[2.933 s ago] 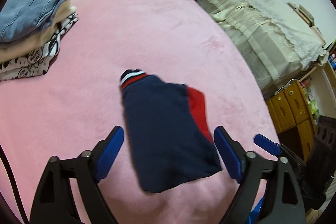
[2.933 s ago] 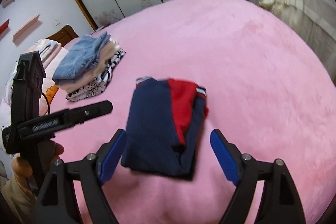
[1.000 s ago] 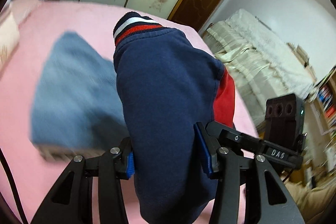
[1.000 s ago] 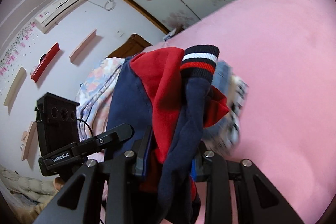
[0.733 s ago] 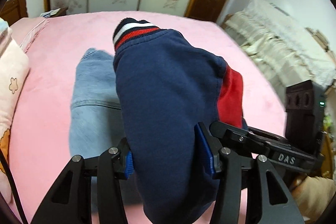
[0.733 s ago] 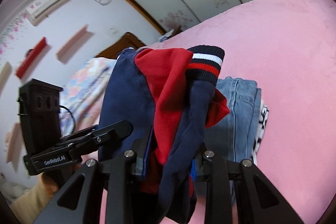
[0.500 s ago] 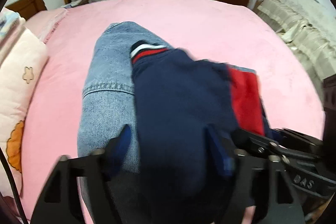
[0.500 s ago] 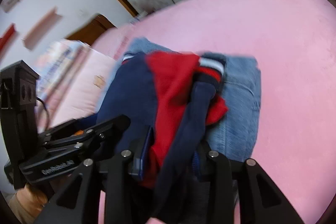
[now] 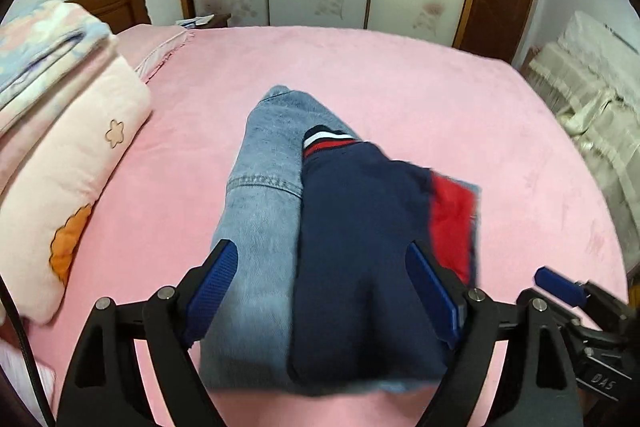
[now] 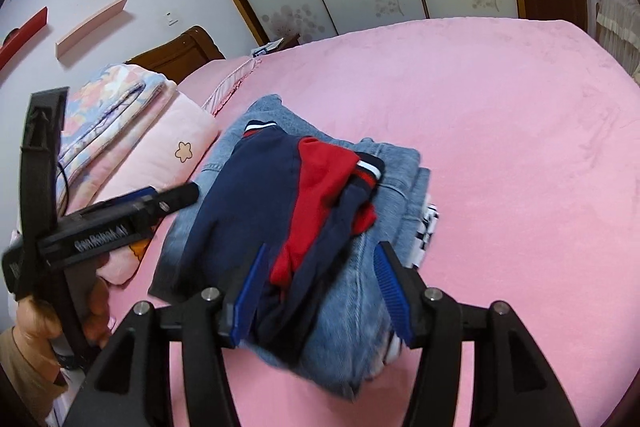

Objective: Fold large clothes

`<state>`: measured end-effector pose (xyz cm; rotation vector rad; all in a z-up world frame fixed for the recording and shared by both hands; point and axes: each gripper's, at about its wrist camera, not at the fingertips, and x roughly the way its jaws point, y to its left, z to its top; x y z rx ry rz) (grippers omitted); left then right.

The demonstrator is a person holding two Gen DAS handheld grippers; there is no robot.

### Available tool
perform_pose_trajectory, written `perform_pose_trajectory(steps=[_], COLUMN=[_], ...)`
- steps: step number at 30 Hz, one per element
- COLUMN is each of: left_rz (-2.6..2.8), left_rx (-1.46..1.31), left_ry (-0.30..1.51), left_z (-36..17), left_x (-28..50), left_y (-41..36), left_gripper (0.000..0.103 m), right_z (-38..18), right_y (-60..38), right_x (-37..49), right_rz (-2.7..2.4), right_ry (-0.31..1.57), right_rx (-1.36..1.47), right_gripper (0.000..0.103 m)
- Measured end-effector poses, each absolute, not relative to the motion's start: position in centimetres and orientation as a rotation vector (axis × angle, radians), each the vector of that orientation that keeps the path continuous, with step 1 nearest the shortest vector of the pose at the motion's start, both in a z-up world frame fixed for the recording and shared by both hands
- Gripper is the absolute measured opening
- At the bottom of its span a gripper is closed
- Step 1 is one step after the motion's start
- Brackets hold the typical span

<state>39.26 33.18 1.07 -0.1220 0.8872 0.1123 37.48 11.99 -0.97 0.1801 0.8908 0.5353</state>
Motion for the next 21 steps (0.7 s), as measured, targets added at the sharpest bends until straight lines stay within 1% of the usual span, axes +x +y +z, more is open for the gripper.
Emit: perform_pose_trajectory(steps=[5, 12, 21], left_rz=[0.09, 0.061, 0.004], left_rx=[-0.184, -0.198, -0.227], left_ry=[0.897, 0.925, 0.93], left_z=[3.1, 5.4, 9.3], left_x=[34.4, 26.3, 16.1], left_y=[30.5, 23.8, 15.7], left_gripper=[0.085, 0.085, 0.085], right_z=[0.9, 4.8, 8.1], right_y=[9.2, 4.8, -3.6], right_x=[33.4, 26.6, 16.7], right_rz=[0.571, 0.594, 0.61], right_ry=[0.903, 0.867, 0.91], right_rx=[0.231, 0.24, 0.319], right_gripper=[0.055, 0.055, 0.055])
